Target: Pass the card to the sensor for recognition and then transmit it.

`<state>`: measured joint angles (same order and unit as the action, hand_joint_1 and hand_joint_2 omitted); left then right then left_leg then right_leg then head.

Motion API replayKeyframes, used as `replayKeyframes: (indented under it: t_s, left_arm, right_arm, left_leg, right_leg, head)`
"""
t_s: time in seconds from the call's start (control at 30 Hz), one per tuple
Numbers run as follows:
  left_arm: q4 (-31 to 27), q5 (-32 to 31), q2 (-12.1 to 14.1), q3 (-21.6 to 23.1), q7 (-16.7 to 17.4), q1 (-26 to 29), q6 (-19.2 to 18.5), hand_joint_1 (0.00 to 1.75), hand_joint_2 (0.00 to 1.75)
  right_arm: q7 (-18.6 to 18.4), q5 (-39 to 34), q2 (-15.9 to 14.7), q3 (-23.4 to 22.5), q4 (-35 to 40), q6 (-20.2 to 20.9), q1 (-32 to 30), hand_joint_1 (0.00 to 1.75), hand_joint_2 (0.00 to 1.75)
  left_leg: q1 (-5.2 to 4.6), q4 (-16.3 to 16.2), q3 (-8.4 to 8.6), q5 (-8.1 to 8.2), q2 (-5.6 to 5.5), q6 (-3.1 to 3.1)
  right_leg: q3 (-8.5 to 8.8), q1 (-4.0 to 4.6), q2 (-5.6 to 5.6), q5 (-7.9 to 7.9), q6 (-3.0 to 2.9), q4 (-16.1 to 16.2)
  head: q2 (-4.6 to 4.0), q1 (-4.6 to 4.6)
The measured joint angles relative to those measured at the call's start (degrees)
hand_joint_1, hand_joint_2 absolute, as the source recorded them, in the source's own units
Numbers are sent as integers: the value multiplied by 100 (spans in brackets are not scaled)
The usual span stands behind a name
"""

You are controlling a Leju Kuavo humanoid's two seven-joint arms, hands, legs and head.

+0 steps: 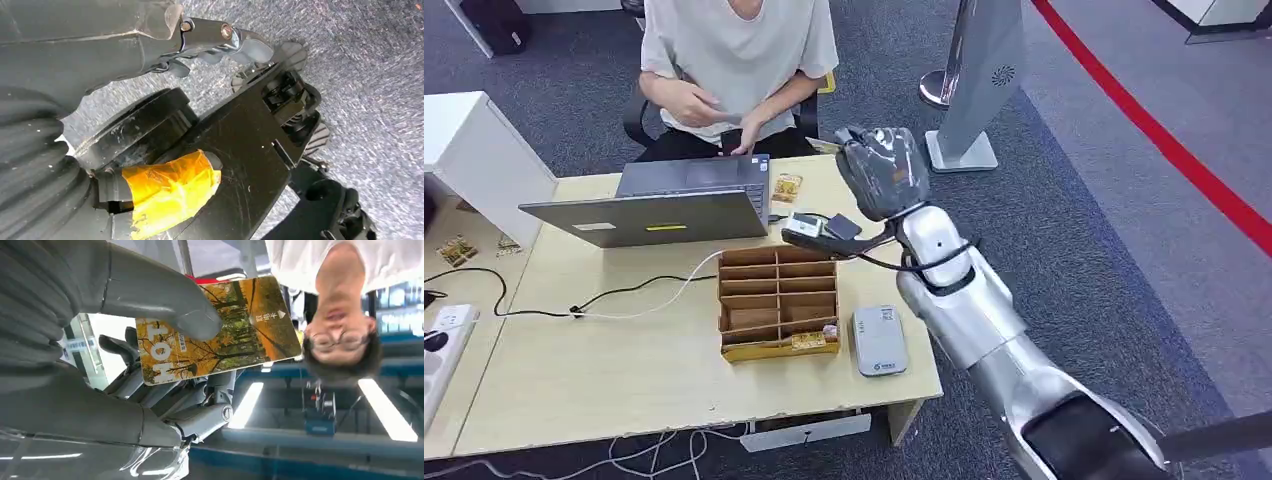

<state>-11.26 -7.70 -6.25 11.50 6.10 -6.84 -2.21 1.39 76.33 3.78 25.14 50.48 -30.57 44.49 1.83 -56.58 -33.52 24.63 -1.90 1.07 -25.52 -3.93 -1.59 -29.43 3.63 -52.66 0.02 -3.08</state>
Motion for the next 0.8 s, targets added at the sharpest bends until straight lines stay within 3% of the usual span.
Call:
replayKeyframes:
  t_s: [0.27, 0.47, 0.5, 0.8]
  left_arm:
    - [-7, -194, -48, 9, 232, -174, -90, 0, 175]
    - [-20, -118, -111, 7, 269, -210, -85, 0, 175]
    - [-20, -85, -125, 7, 267, -209, -85, 0, 175]
    - [-22, 5, -131, -15, 111, -198, -83, 0, 175]
  right_arm:
    - [-642, 260, 456, 404, -1456, 434, 978, 175, 175]
    - [-705, 207, 612, 480, -2023, 432, 1142, 175, 175]
    - [-692, 195, 625, 487, -2091, 424, 1145, 0, 175]
    - [-441, 24, 655, 539, -2381, 199, 1140, 0, 175]
  left_leg:
    - [1, -1, -2, -2, -4, -2]
    - [1, -2, -2, -2, -4, -2]
    - [1, -3, -3, -2, -4, -2]
    - [1, -3, -4, -2, -3, -2]
  right_leg:
    - [1, 1, 5, 0, 0, -1]
    - [0, 1, 4, 0, 0, -1]
    - [0, 1, 4, 0, 0, -1]
    - [-3, 1, 3, -1, 0, -1]
  head:
    - [0, -4]
    - [0, -4]
    - [0, -4]
    - [0, -4]
